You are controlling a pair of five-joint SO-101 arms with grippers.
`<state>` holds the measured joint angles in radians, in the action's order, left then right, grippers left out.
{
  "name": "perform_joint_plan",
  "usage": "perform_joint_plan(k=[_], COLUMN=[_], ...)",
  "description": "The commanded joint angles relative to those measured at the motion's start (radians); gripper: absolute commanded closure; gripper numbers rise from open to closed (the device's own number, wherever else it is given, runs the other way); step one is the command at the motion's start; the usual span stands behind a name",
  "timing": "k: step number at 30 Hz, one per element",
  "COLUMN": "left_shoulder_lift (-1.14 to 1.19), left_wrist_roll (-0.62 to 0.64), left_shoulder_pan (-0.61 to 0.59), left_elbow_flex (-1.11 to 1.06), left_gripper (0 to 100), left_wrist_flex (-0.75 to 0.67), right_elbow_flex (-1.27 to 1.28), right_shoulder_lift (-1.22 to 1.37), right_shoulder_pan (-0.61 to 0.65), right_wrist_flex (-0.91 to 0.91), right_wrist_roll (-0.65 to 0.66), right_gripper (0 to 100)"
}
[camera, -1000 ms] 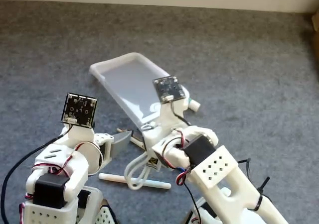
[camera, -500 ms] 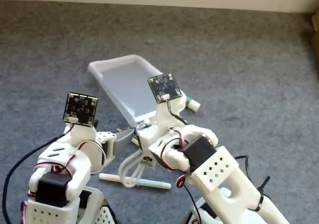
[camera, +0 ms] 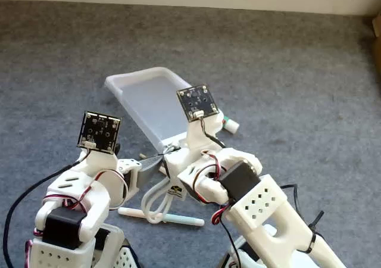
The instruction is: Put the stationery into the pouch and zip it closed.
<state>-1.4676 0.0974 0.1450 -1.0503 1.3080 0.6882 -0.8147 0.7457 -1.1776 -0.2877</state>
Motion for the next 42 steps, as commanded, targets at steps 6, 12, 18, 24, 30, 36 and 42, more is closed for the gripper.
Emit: perform_joint_plan(k=[6,12,18,24,30,36,42], left_shoulder_lift=[-0.001,-0.001,-0.001,-0.001,-0.001,-0.001,-0.001], left_wrist_roll=[0.011,0.068,0.080,0.080,0.074,0.074,0.074], left_shoulder_pan=[0.022,-0.008,-0.064,-0.067,-0.139,-0.151,-0.151], left_elbow_flex=[-0.163,-0.194,-0.177,-0.177,-0.163,-0.142,-0.142], left_gripper=[66,66,66,66,74,82,88], left_wrist_flex=[-0.213,-0.267,-0.275,-0.269,-0.276,-0.276,-0.276], right_elbow_flex=[-0.101,-0.105,-0.101,-0.099,-0.097,-0.088,-0.033], right_shoulder_lift=[-0.038,-0.038,-0.038,-0.038,-0.038,-0.038,-0.038], right_shoulder_pan=[0.010,0.010,0.010,0.008,-0.015,-0.035,-0.035], right_wrist_flex=[-0.030,-0.084,-0.088,-0.088,-0.099,-0.102,-0.101], right_wrist_roll=[-0.002,-0.002,-0.002,0.000,0.000,0.000,0.068], right_gripper=[99.5,99.5,99.5,99.5,99.5,99.5,99.5])
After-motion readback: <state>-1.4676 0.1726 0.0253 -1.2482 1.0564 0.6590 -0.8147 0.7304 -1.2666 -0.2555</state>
